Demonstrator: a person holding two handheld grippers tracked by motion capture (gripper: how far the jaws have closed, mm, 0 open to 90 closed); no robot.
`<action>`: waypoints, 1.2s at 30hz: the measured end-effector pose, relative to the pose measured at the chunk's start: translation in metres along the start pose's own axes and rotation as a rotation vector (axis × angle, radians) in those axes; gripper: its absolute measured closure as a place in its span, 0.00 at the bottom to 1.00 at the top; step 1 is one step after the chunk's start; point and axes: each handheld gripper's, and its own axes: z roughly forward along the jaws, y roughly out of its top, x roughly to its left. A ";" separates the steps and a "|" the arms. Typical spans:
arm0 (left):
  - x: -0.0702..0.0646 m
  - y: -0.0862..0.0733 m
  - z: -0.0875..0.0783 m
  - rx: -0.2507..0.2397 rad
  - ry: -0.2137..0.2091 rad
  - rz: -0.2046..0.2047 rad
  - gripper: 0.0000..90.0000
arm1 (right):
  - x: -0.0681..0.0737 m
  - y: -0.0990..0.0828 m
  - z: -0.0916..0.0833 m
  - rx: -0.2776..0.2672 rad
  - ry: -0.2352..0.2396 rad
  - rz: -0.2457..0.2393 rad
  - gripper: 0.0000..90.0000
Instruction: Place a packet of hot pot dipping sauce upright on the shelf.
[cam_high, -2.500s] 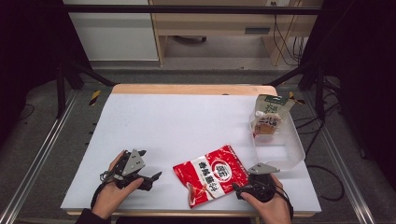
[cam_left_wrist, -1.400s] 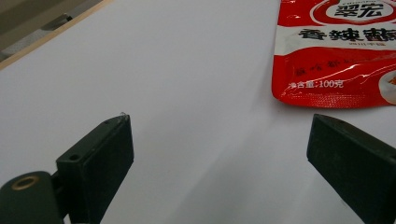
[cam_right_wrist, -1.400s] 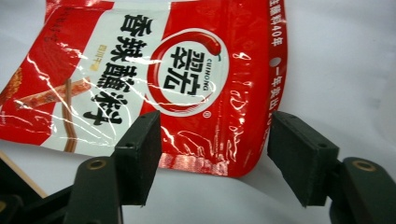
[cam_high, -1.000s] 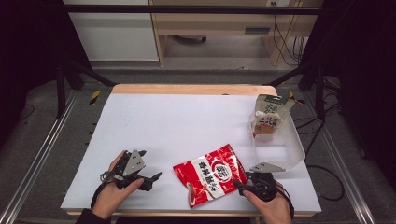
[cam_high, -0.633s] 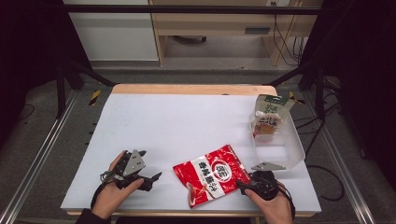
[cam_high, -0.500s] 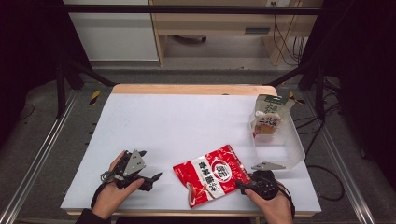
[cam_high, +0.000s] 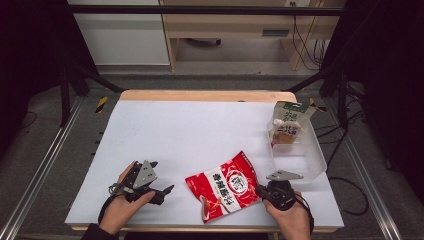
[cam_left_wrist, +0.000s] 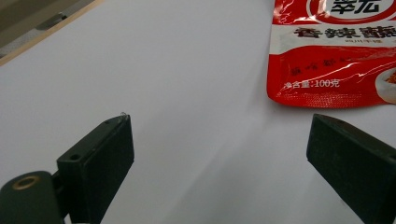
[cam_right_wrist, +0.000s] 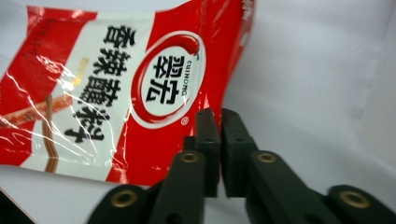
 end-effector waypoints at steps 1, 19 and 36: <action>0.000 0.000 0.000 0.000 0.000 0.000 0.08 | 0.000 0.000 0.000 0.000 0.000 0.000 1.00; 0.011 0.015 -0.001 0.017 -0.018 0.025 0.08 | 0.019 0.072 0.002 0.027 0.047 -0.214 1.00; 0.017 0.037 0.006 0.051 -0.067 0.073 0.09 | 0.024 0.112 0.014 0.031 0.104 -0.331 1.00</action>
